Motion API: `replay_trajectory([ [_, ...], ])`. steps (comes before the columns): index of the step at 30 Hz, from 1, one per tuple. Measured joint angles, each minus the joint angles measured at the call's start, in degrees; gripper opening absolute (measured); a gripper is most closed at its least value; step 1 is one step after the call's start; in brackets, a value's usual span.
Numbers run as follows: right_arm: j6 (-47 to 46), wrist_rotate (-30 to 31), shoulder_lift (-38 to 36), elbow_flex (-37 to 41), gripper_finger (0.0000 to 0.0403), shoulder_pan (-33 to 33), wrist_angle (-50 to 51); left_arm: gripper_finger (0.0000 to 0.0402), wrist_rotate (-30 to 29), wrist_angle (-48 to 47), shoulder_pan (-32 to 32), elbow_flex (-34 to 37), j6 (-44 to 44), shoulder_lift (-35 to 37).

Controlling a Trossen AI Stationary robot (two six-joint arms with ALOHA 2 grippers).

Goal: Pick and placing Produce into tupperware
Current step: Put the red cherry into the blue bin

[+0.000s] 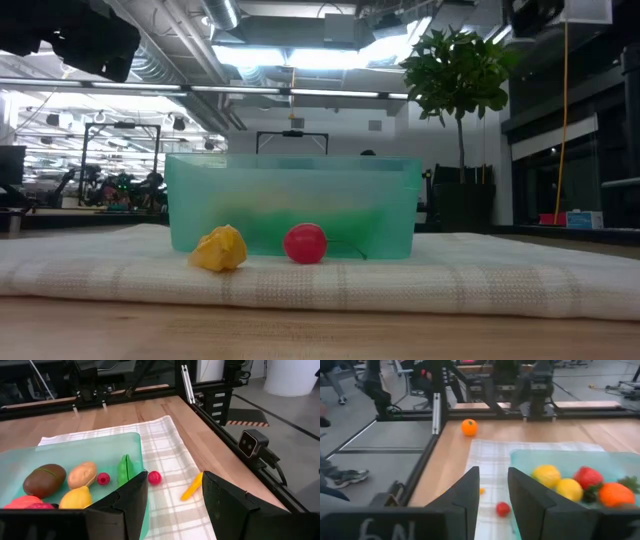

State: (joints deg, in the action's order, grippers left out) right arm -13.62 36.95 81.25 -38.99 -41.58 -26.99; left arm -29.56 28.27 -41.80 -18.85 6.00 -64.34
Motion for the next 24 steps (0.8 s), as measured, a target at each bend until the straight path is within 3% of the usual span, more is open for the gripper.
replay_trajectory([
  [6, -0.11, 0.02, 6.93, -10.16, 0.0104, -1.73, 8.93, 0.0179, 0.0, -0.16, 0.0, 0.0, 0.04, 0.0],
  [15, -1.09, 2.5, 23.98, -31.08, 0.0104, -1.99, 27.52, 0.0179, 0.0, -0.91, 0.02, 0.0, 0.04, 0.02],
  [24, -1.08, 7.74, 37.66, -48.74, 0.0104, -1.0, 46.07, 0.0179, 0.03, -4.38, 0.02, 0.0, 1.13, 0.02],
])
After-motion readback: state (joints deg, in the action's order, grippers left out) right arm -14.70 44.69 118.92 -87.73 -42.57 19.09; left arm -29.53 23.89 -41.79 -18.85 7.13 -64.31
